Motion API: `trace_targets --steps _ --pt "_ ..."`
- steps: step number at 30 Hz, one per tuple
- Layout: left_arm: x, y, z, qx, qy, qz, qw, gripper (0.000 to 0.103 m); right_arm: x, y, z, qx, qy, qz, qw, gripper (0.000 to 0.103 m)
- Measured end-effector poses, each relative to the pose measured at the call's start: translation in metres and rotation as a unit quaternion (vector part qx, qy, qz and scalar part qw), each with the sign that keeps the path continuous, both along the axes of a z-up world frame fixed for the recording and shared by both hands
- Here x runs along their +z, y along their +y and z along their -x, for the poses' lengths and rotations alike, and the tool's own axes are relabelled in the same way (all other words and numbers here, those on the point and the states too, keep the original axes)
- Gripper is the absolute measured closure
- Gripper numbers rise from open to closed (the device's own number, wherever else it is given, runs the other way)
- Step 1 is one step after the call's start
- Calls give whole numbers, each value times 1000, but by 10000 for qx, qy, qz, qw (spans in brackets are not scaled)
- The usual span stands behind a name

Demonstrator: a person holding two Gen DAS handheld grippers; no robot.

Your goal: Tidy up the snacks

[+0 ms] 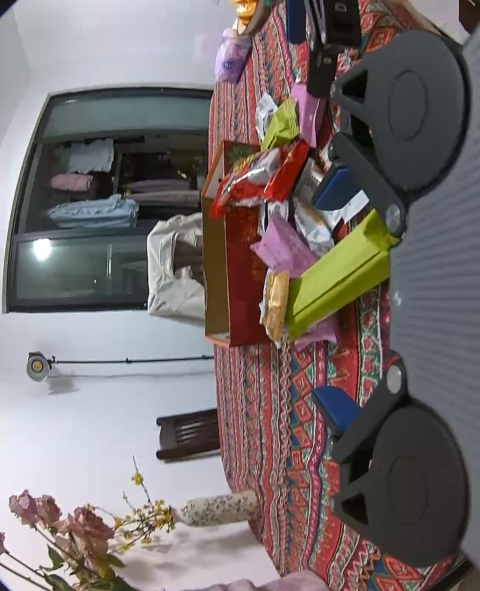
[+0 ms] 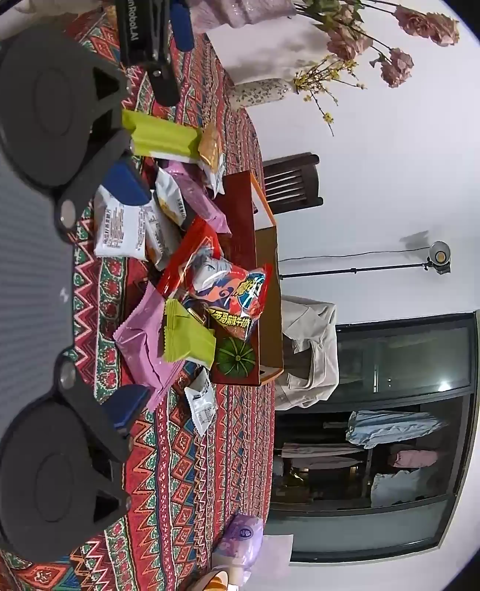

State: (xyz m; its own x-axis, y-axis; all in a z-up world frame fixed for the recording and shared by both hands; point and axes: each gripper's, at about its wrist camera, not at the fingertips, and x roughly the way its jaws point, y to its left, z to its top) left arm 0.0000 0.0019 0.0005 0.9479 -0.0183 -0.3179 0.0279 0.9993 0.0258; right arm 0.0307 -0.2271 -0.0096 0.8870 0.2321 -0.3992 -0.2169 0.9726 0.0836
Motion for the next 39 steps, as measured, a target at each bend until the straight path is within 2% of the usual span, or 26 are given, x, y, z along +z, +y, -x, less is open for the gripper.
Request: trace_targets --steps 5,11,14,39 --pt "-2 -1 1 -42 -18 -30 10000 0 -1 5 -1 78 18 12 10000 0" --pt "-7 -6 0 -47 60 -21 10000 0 1 -13 4 84 18 -55 9999 0" --pt "-9 -1 -5 -88 142 42 9999 0 -4 1 -1 -15 57 79 10000 0" --pt "-13 -1 -9 -124 203 84 9997 0 -9 1 -3 8 100 55 9999 0"
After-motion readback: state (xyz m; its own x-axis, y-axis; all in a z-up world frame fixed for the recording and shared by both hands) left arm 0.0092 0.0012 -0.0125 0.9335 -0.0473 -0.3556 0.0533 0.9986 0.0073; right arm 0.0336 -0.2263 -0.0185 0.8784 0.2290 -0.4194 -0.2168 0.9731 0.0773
